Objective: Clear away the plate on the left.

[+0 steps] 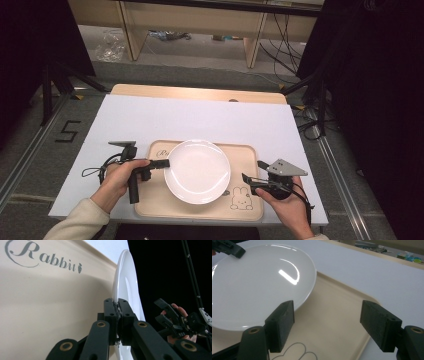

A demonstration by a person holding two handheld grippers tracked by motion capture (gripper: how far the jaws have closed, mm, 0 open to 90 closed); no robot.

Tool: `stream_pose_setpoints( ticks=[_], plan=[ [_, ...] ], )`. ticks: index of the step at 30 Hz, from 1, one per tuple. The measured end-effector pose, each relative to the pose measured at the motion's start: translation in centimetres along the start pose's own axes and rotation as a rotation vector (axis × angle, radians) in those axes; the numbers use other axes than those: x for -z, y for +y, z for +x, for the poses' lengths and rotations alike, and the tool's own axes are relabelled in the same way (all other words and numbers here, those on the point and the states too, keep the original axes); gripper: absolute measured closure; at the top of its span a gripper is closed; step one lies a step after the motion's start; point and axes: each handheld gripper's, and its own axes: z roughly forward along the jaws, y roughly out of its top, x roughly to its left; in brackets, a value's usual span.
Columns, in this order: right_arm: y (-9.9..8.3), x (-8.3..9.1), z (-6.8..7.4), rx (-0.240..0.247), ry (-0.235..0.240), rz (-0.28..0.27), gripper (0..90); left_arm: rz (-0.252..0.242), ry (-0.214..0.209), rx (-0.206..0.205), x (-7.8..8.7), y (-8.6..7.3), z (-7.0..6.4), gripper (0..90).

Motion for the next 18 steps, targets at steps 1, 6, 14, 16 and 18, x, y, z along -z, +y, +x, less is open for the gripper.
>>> stream_pose_setpoints(
  ticks=[1, 6, 14, 16, 18],
  plan=[
    [0.0, 0.01, 0.0, 0.0, 0.0, -0.001, 28.4, 0.001, 0.0, 0.0, -0.01, 0.0, 0.0, 86.5],
    [0.0, 0.0, 0.0, 0.0, 0.0, 0.0, 28.4, 0.006, 0.002, 0.006, -0.12, 0.03, -0.1, 86.6],
    [-0.01, -0.03, 0.08, -0.01, 0.011, 0.002, 28.4, 0.006, 0.003, 0.008, -0.47, -0.1, 0.01, 86.5],
    [0.0, 0.0, 0.01, 0.0, 0.001, 0.002, 28.4, 0.005, 0.004, 0.008, -0.5, -0.09, -0.01, 86.4],
    [0.0, 0.01, 0.01, -0.001, 0.002, 0.0, 28.4, 0.004, 0.006, 0.008, -0.53, -0.08, -0.03, 86.4]
  ],
)
